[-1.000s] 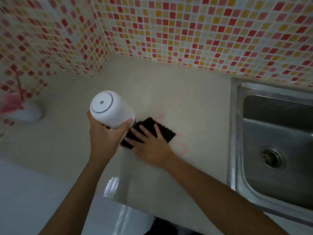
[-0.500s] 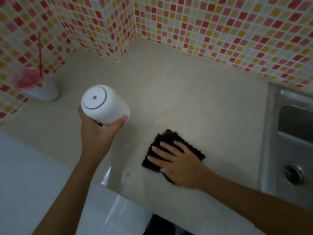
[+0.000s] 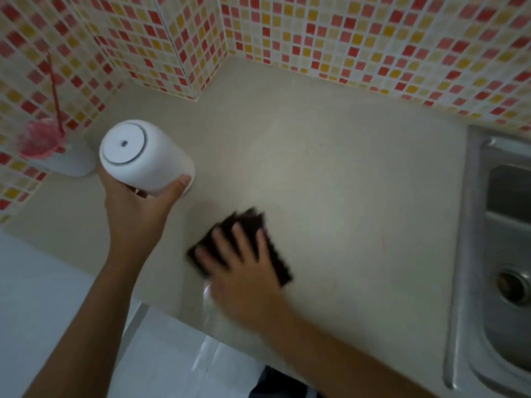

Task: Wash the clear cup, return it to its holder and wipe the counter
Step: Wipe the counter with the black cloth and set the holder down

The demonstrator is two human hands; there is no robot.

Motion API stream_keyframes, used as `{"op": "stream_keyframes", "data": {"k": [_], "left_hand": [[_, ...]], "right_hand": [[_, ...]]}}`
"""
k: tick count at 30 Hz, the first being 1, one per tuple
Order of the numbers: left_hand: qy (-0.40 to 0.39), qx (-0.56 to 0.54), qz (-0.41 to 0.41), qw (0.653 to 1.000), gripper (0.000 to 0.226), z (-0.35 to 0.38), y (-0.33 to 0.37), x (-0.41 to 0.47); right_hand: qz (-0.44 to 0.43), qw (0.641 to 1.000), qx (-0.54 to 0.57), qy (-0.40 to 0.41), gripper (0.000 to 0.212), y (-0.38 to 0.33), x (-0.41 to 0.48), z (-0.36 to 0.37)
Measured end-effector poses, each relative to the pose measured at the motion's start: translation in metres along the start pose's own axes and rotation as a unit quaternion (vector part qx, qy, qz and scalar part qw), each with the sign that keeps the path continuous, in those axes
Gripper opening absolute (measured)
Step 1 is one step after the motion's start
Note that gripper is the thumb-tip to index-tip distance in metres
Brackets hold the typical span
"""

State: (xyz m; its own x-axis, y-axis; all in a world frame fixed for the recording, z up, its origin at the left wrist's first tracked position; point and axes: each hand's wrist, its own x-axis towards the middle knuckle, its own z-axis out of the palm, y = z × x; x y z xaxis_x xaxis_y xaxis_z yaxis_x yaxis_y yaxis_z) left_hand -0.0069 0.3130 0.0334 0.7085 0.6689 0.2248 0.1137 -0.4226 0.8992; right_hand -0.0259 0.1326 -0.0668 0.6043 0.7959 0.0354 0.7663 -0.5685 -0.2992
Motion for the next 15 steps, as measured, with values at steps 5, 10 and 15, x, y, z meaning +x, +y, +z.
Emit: {"op": "stream_keyframes", "data": {"k": [5,10,15], "left_hand": [[-0.036,0.005,0.009,0.999,0.090,0.019,-0.002,0.001],[-0.062,0.017,0.004,0.998,0.092,0.027,-0.010,-0.007],[-0.061,0.005,-0.007,0.998,0.092,0.044,-0.008,-0.016]], "right_hand": [[-0.098,0.995,-0.001,-0.006,0.046,0.039,-0.012,-0.002],[0.209,0.975,-0.062,0.039,0.051,0.214,0.064,-0.059],[0.311,0.946,-0.076,0.053,0.054,0.252,-0.013,-0.078]]}}
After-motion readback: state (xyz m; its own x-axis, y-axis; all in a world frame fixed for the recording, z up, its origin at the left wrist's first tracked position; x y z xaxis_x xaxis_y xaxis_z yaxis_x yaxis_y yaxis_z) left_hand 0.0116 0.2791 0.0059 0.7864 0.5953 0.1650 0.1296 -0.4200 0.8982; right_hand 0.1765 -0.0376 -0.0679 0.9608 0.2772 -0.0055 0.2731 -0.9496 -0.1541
